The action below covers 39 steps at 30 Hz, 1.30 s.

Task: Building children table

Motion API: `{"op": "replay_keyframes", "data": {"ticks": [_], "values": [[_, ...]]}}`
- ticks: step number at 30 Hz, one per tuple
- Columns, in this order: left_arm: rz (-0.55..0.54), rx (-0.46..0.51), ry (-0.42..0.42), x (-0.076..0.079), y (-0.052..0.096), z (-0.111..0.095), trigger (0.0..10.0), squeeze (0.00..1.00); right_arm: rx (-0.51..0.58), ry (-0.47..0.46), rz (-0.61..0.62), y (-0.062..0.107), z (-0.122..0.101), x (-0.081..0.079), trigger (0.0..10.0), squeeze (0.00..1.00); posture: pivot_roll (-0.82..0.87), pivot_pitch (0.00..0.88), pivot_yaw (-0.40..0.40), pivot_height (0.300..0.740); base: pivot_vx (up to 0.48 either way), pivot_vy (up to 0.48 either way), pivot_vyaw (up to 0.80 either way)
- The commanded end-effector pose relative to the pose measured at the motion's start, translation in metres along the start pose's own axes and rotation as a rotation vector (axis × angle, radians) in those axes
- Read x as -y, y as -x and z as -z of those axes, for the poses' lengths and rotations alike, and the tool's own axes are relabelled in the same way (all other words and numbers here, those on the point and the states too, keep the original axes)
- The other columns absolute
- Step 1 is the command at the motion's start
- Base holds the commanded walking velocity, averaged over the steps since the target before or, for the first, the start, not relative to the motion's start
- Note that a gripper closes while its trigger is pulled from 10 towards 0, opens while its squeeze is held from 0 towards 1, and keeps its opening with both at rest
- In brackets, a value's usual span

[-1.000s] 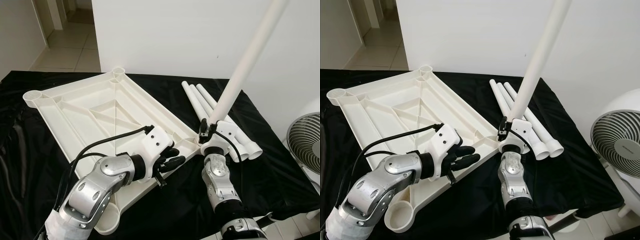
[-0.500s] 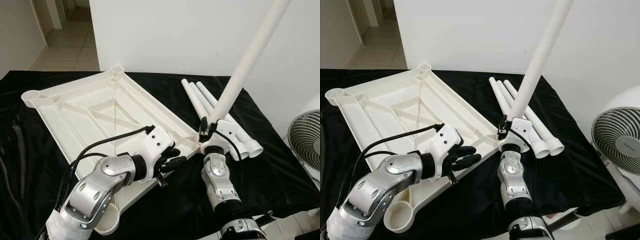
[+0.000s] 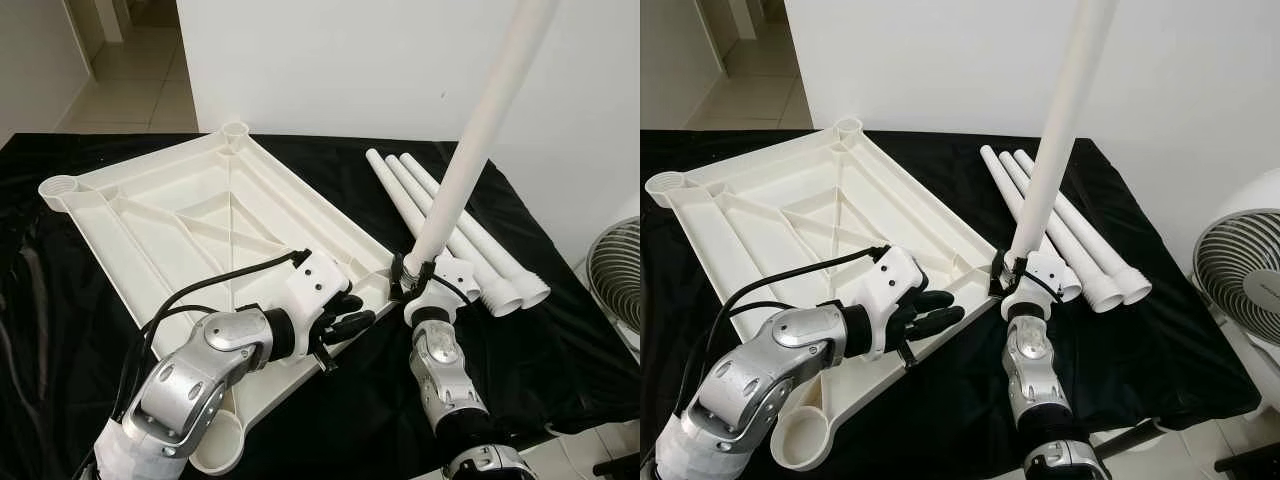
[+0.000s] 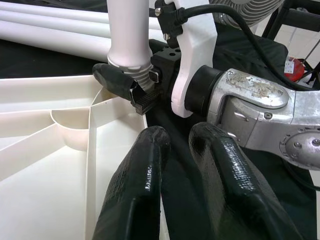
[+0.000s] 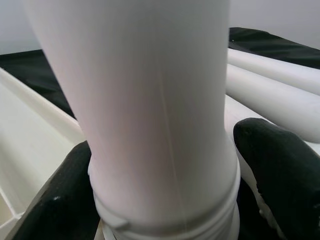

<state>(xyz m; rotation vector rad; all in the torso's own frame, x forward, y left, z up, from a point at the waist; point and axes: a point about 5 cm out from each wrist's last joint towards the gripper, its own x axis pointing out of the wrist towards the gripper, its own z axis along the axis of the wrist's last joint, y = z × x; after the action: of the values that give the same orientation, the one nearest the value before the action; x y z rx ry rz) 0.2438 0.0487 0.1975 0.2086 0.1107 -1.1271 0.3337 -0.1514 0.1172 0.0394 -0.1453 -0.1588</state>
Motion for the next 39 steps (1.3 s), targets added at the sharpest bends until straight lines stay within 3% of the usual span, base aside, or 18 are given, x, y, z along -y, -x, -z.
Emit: {"op": "replay_keyframes", "data": {"ticks": [1,3,4,5,13,22,23,39], "values": [[-0.029,0.004,-0.007,0.001,-0.001,-0.001,10.0,0.00,-0.042,-0.003,-0.020,0.002,0.009,0.010,10.0,0.00,0.04,0.087,-0.043,0.740,0.000,0.000,0.00],[-0.030,0.005,-0.007,0.000,-0.001,-0.002,10.0,0.00,-0.025,-0.007,-0.042,0.000,0.005,0.011,10.0,0.00,0.04,0.087,-0.043,0.740,0.000,0.000,0.00],[-0.029,0.006,-0.007,0.000,-0.001,-0.002,10.0,0.00,-0.010,-0.002,-0.049,-0.004,0.001,0.014,2.2,0.00,0.04,0.087,-0.044,0.740,0.000,0.000,0.00],[-0.029,0.006,-0.007,0.001,-0.002,-0.002,10.0,0.00,0.006,0.002,-0.058,-0.009,-0.003,0.020,0.0,0.00,0.04,0.087,-0.044,0.740,0.000,0.000,0.00],[-0.031,0.008,-0.007,0.000,-0.002,-0.002,10.0,0.00,0.016,0.014,-0.076,-0.017,-0.010,0.028,0.0,0.00,0.04,0.089,-0.048,0.740,0.000,0.000,0.00],[-0.031,0.009,-0.005,0.000,-0.003,-0.002,10.0,0.00,0.039,-0.017,-0.142,-0.018,-0.015,0.020,0.0,0.00,0.04,0.091,-0.045,0.740,0.000,0.000,0.00],[-0.032,0.010,-0.007,0.000,-0.004,-0.003,10.0,0.00,0.042,-0.025,-0.157,-0.019,-0.017,0.018,10.0,0.00,0.04,0.092,-0.044,0.740,0.000,0.000,0.00],[-0.065,0.036,-0.035,-0.008,-0.008,-0.009,10.0,0.00,0.083,-0.017,-0.270,-0.020,-0.044,0.002,10.0,0.00,0.04,0.090,-0.049,0.740,0.000,0.000,0.00]]}}
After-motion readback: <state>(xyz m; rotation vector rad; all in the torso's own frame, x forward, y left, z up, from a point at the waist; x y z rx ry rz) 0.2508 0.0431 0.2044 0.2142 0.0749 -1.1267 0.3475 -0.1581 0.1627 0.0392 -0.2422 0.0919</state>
